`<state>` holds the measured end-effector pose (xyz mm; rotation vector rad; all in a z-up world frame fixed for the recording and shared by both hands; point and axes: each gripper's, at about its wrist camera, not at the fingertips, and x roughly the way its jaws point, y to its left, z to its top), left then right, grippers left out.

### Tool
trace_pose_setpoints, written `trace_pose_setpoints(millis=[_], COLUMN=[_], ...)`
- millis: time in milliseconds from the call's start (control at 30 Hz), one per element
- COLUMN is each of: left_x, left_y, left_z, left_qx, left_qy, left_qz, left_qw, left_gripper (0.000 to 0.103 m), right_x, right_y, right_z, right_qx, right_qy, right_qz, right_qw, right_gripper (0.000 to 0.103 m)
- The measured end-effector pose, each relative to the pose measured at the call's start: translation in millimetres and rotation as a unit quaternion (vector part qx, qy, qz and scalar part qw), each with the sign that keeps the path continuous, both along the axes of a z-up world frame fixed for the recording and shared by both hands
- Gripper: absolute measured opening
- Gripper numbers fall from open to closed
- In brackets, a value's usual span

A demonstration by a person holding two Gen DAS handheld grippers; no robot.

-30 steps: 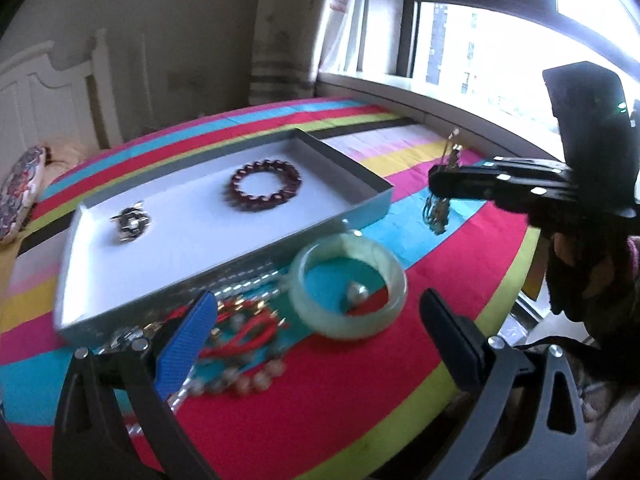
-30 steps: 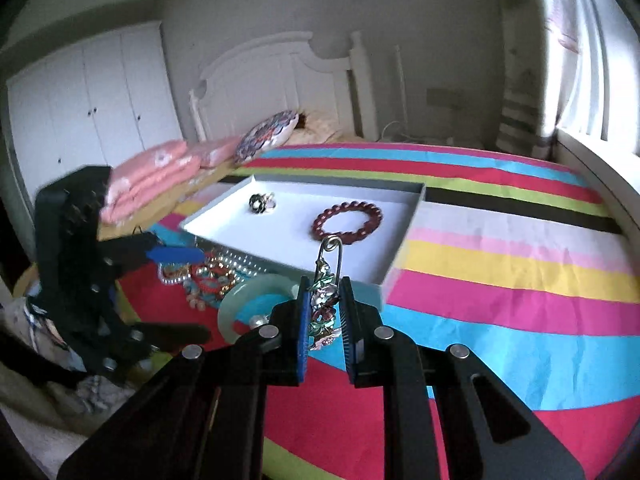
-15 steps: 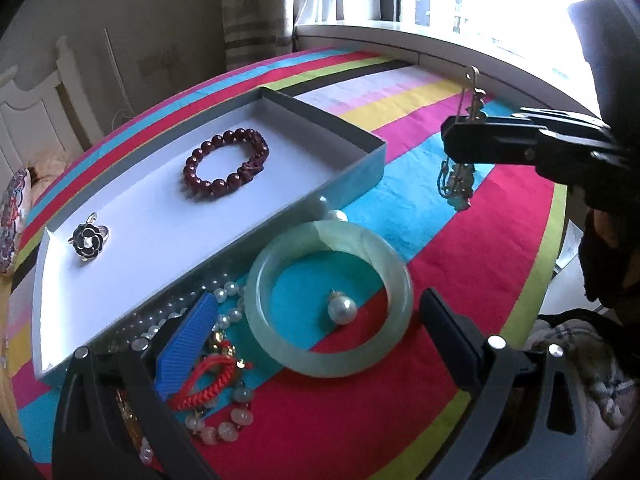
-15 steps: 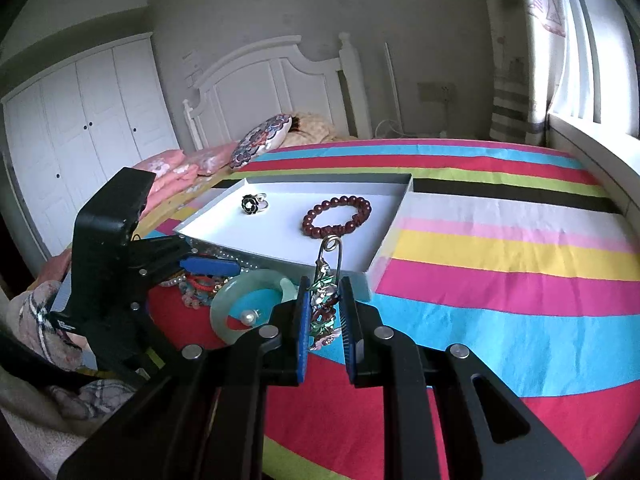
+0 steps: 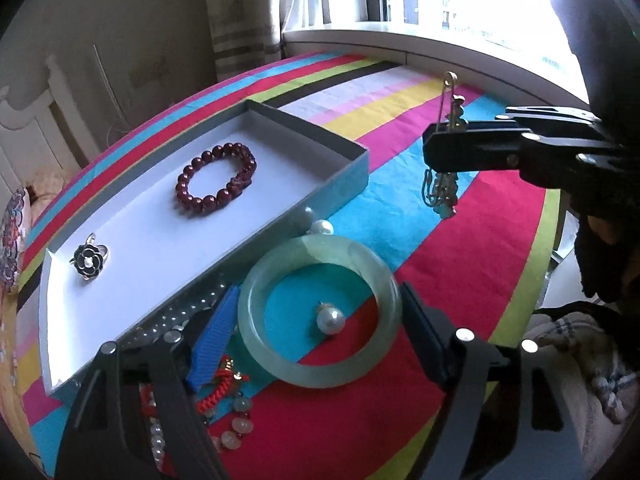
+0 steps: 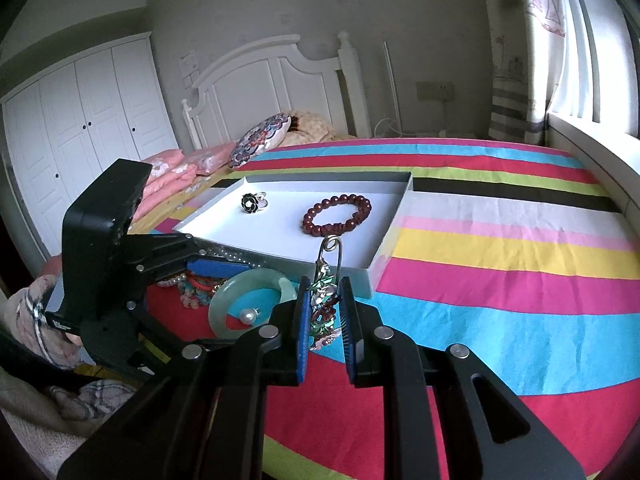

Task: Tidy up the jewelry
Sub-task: 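Grasp the pale green jade bangle with the left gripper while the right holds the brooch, then lower the jade bangle into the tray with the left gripper while the right lowers the brooch there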

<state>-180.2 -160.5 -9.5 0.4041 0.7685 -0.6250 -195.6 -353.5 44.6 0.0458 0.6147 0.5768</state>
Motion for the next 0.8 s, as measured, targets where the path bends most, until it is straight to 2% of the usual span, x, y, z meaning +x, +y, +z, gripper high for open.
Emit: trace_pose_setpoints(millis=[333, 600, 800], left_x=[-18, -8, 6], left_y=[11, 31, 52], left_z=[24, 34, 47], left_qx=[-0.045, -0.058, -0.07], left_qy=[-0.018, -0.024, -0.032], left_qz=[-0.004, 0.031, 0.059], left_qw=[0.9988, 0.9975, 0.9953], left_gripper=[0.078, 0.078, 0.078], right_x=[-1, 5, 15], right_y=[0, 10, 31], right_z=[0, 3, 14], right_qx=[0.001, -0.013, -0.044], right_qy=[-0.003, -0.002, -0.019], right_qz=[-0.003, 0.002, 0.016], right_qw=[1.0, 1.0, 0.999], right_gripper=[0.017, 0.017, 0.017])
